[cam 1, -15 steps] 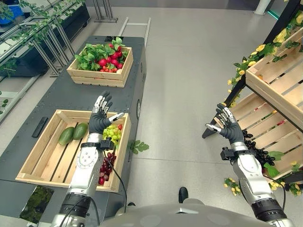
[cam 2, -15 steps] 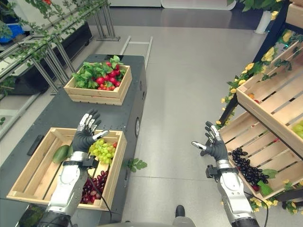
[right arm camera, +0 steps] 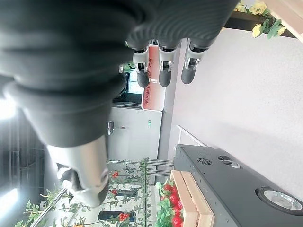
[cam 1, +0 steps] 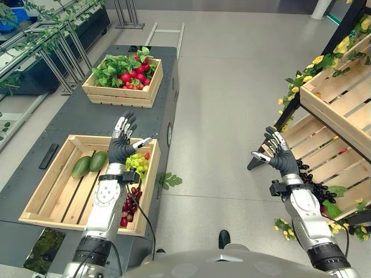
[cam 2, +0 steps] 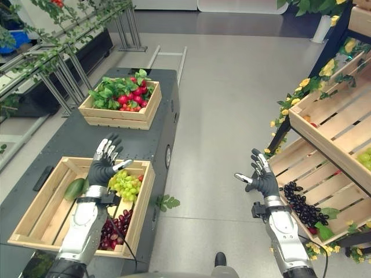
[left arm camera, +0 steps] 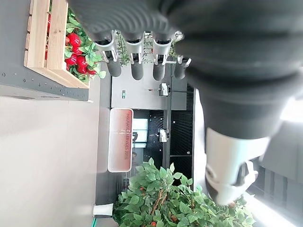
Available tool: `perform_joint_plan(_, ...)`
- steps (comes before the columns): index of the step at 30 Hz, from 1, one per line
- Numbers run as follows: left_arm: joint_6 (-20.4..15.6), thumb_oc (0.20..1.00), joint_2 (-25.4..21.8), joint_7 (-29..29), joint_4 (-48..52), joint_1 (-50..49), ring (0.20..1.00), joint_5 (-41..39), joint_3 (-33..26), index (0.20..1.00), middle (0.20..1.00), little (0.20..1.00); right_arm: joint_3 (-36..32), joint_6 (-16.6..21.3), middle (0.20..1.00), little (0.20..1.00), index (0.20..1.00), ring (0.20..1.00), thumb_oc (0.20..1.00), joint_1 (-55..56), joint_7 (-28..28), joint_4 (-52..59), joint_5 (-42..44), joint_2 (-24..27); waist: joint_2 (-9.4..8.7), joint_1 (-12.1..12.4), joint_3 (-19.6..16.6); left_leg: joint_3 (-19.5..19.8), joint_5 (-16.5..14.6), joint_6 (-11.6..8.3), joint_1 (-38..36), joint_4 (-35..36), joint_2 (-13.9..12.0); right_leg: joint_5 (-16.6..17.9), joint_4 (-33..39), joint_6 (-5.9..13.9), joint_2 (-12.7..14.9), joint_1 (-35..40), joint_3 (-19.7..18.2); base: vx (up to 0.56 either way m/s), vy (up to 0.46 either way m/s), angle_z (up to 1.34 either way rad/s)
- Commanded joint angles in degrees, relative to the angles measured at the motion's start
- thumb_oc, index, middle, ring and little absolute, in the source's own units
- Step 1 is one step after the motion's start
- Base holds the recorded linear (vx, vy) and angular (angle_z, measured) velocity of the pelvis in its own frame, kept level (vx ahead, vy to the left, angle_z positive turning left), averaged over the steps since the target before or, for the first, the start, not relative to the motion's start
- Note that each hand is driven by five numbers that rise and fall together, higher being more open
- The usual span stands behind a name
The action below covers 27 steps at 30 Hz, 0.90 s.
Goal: Pick up the fruits from the basket on one side to the basket on the other side
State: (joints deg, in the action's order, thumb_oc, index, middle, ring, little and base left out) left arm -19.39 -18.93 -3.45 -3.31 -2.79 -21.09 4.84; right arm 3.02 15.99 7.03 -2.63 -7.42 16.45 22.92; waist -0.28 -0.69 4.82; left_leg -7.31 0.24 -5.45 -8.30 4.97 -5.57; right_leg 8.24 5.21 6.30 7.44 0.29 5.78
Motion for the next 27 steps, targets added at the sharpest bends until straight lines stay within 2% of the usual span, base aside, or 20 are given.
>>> perform_joint_plan(1,-3.91,1.0,-1.95,-0.56,2.13,1.81,1.0,0.39,-1.25,1.0,1.0,1.0,-0.54,4.06,1.0,1.0,1.0,1.0,1.0,-3.07,-0.8,2.16,1.31,-1.03,-2.35,-0.92,0.06,1.04,-0.95,1.46,1.12,-1.38,1.72,-7.09,-3.09,2.32,-0.63,4.74,-1.07,0.0,0.0,0.0)
perform_joint_plan(6,-3.55,1.0,-2.78,-0.67,1.89,1.26,1.0,1.6,-1.94,1.0,1.0,1.0,-1.7,4.14,1.0,1.0,1.0,1.0,1.0,-3.05,-1.2,2.99,0.1,-0.41,-2.21,-0.66,0.14,1.35,-0.97,1.5,1.08,-1.34,1.83,-7.17,-3.16,2.39,-0.54,4.7,-1.01,0.0,0.0,0.0)
perform_joint_plan(11,-3.05,1.0,-8.32,-1.73,0.83,1.64,1.0,5.89,-5.38,1.0,1.0,1.0,-3.95,4.5,1.0,1.0,1.0,1.0,1.0,-5.44,-1.86,4.12,0.05,1.47,-1.11,-0.18,1.86,2.02,-0.41,1.44,3.38,-1.71,2.15,-7.09,-4.15,2.58,-0.17,2.34,-0.79,-0.09,0.009,0.04)
perform_joint_plan(13,-3.12,1.0,-12.48,-3.78,-0.98,3.08,1.0,8.16,-7.7,1.0,1.0,1.0,-3.2,4.77,1.0,1.0,1.0,1.0,1.0,-9.24,-2.18,5.29,-0.29,3.37,0.64,0.52,4.85,2.62,0.09,1.3,6.73,-2.11,2.42,-7.18,-5.55,2.74,0.24,-1.37,-0.87,-0.25,0.037,0.16)
perform_joint_plan(14,-3.14,1.0,-12.48,-3.85,-1.05,3.22,1.0,8.23,-7.75,1.0,1.0,1.0,-3.15,4.78,1.0,1.0,1.0,1.0,1.0,-9.46,-2.2,5.19,-0.29,3.35,0.62,0.45,4.78,2.65,0.03,1.3,7.01,-2.23,2.4,-7.29,-5.78,2.74,0.25,-1.69,-0.87,-0.14,0.015,0.12)
perform_joint_plan(19,-2.7,1.0,-18.36,-6.69,-1.71,3.78,1.0,15.39,-9.97,1.0,1.0,1.0,-1.72,5.56,1.0,1.0,1.0,1.0,1.0,-13.82,-1.78,6.62,-1.14,4.63,3.58,2.04,8.44,3.85,1.98,0.88,12.1,-2.85,3.05,-6.45,-6.95,2.61,0.8,-6.3,0.29,-0.15,0.016,0.15)
perform_joint_plan(24,-2.09,1.0,-21.15,-7.63,-3.57,3.43,1.0,20.49,-9.77,1.0,1.0,1.0,-1.11,6.13,1.0,1.0,1.0,1.0,1.0,-16.15,-1.93,7.56,-1.92,5.9,6.33,3.47,12.72,5.52,4.1,-0.09,15.89,-2.63,2.79,-6.7,-8.67,2.46,0.84,-9.81,2.64,-0.11,-0.019,0.19)
perform_joint_plan(27,-1.91,1.0,-23.76,-9.49,-4.7,4.24,1.0,23.56,-10.31,1.0,1.0,1.0,-0.66,6.97,1.0,1.0,1.0,1.0,1.0,-18.88,-2.39,8.07,-1.79,6.22,7.73,3.93,15.77,7.02,4.95,-0.09,18.89,-2.7,2.53,-7.33,-12.11,2.49,0.89,-14.25,3.19,-0.15,-0.013,0.22)
